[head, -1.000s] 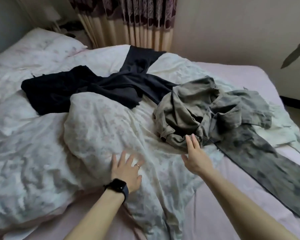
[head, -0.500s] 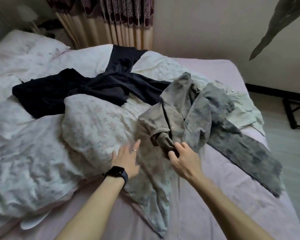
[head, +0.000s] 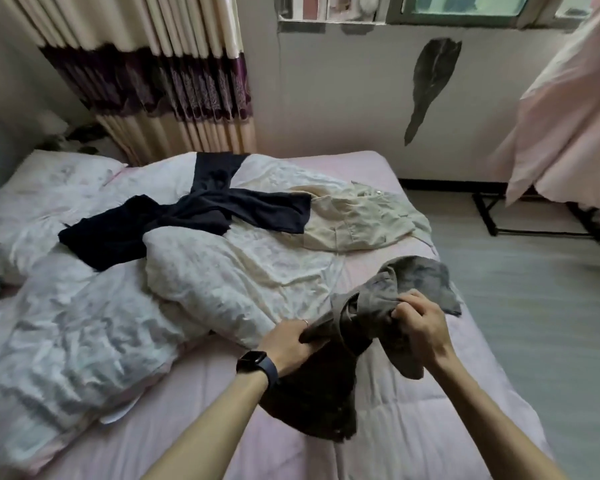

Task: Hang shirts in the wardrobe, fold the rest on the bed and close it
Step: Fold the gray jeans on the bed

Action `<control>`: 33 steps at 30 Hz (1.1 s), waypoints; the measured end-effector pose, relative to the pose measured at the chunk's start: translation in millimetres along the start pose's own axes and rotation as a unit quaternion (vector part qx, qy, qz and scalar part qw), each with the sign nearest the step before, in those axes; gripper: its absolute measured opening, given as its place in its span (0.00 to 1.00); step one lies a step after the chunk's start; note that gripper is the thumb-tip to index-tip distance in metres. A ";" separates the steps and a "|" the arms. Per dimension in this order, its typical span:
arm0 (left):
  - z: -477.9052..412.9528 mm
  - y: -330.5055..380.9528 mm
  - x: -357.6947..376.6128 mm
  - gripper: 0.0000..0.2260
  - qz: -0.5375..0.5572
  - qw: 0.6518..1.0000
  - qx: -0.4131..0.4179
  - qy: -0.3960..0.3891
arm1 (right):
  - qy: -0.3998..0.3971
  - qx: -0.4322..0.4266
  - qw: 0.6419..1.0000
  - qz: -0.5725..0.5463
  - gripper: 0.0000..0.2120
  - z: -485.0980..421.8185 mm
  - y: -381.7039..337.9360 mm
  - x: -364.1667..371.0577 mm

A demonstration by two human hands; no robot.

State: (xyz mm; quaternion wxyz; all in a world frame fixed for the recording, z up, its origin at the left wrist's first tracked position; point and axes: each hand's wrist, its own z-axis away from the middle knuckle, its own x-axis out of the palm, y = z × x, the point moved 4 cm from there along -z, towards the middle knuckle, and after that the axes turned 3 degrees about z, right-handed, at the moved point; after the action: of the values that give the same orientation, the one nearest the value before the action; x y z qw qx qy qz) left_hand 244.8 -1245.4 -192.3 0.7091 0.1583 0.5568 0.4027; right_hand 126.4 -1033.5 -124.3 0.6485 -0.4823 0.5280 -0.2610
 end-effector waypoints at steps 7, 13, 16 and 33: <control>68.6 77.5 13.3 0.11 0.030 0.999 -0.034 -0.013 | 0.041 0.077 0.986 0.140 0.04 62.3 56.2 -66.4; 112.1 137.1 55.4 0.09 0.180 0.977 -0.110 0.035 | 0.086 -0.002 0.991 0.099 0.27 173.8 77.4 -90.0; 125.3 165.3 60.9 0.07 0.281 0.945 -0.146 0.083 | 0.011 -0.087 0.991 0.100 0.35 228.8 71.6 -79.3; 222.6 194.3 1.3 0.10 0.635 0.712 -0.141 0.265 | 0.127 -0.183 0.970 0.097 0.12 239.5 -35.7 -96.2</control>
State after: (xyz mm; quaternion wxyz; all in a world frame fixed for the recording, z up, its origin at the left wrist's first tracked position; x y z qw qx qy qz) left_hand 372.4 -1073.1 11.0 0.1235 0.2595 0.4274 0.8572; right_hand 327.4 -882.4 -55.9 0.4989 -0.5021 0.6893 -0.1546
